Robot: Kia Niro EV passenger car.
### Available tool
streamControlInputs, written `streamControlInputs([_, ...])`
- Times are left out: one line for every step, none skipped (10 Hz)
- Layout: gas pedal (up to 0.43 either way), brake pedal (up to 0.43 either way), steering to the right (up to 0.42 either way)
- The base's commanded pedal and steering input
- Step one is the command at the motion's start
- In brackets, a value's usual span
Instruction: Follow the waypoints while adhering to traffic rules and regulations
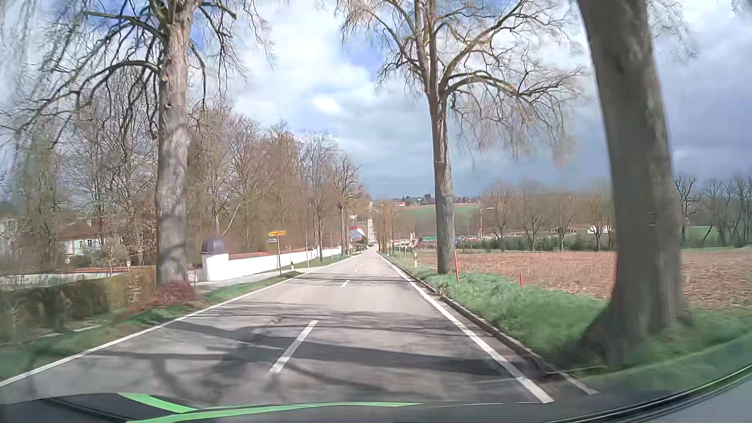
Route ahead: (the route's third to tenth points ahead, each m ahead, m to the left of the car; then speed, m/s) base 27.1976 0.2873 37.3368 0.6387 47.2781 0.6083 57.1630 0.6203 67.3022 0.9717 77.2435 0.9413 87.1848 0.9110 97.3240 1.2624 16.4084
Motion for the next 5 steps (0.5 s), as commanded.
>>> streamControlInputs([0.0,0.146,-0.003])
streamControlInputs([0.0,0.146,-0.003])
streamControlInputs([0.0,0.146,-0.002])
streamControlInputs([0.0,0.146,-0.002])
streamControlInputs([0.0,0.14,-0.002])
